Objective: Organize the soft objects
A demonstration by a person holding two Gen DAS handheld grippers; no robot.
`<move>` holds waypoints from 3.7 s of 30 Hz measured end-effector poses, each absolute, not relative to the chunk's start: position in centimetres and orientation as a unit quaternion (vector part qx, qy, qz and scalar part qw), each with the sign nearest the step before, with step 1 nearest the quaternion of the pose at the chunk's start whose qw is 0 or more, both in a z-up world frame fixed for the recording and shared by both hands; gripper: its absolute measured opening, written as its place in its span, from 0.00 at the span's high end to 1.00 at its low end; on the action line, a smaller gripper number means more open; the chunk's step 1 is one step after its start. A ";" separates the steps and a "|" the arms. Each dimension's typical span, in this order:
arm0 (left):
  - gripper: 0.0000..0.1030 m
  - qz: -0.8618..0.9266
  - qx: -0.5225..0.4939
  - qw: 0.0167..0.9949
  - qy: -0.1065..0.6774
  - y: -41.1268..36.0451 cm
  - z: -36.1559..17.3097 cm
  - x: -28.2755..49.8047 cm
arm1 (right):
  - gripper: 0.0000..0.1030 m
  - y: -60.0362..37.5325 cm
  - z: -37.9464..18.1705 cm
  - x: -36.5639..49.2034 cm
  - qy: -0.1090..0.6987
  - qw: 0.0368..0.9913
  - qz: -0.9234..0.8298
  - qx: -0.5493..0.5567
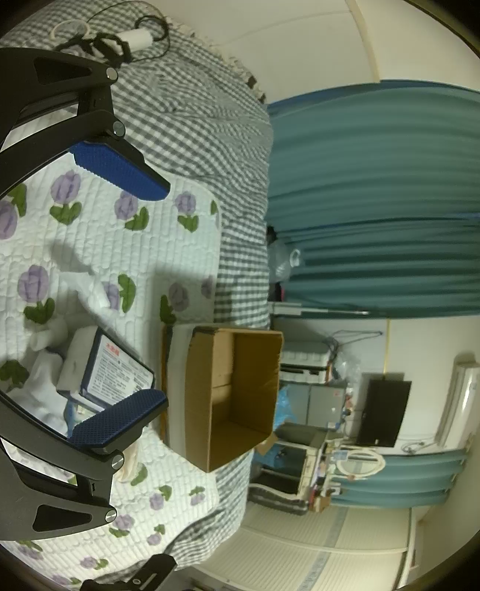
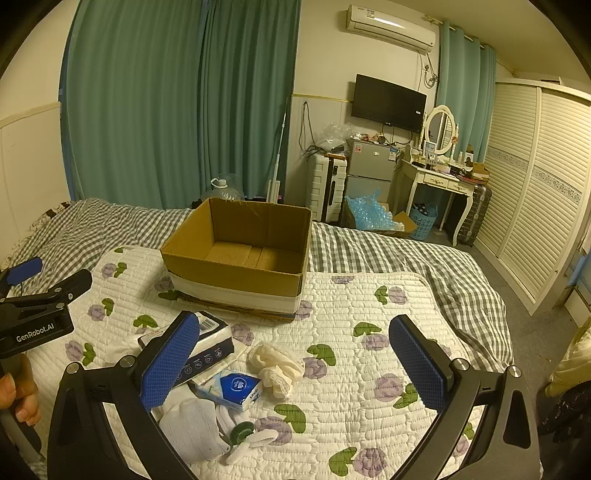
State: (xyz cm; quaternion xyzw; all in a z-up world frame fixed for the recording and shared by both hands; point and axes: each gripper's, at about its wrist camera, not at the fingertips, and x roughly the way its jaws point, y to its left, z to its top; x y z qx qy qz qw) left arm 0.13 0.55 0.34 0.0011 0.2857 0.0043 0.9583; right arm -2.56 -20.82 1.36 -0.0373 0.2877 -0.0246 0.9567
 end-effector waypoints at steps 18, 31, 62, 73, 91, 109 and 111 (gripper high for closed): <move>0.00 0.004 0.004 0.958 0.286 0.3 0.3 -0.1 | 0.00 -20.8 1.5 -2.7 0.287 0.957 -0.024 -0.038; 0.00 0.004 0.005 0.958 0.286 0.3 0.4 -0.1 | 0.00 -20.7 1.4 -2.7 0.287 0.957 -0.023 -0.039; 0.00 0.008 0.019 0.961 0.276 0.3 0.6 -0.1 | 0.00 -20.2 1.6 -3.1 0.280 0.959 -0.013 -0.039; 0.00 0.017 0.005 0.954 0.299 2.1 0.1 0.7 | 0.00 -20.0 1.7 -2.9 0.279 0.960 0.002 -0.036; 0.07 -0.011 0.077 0.906 0.417 2.7 -10.9 4.5 | 0.00 -18.3 -3.4 1.3 0.342 0.935 0.076 -0.051; 0.37 -0.096 0.086 0.882 0.453 1.2 -16.4 6.0 | 0.00 -14.6 -14.4 11.0 0.477 0.870 0.111 0.058; 0.55 -0.108 0.085 0.883 0.449 0.8 -16.2 5.6 | 0.00 -14.5 -14.9 11.3 0.477 0.868 0.118 0.072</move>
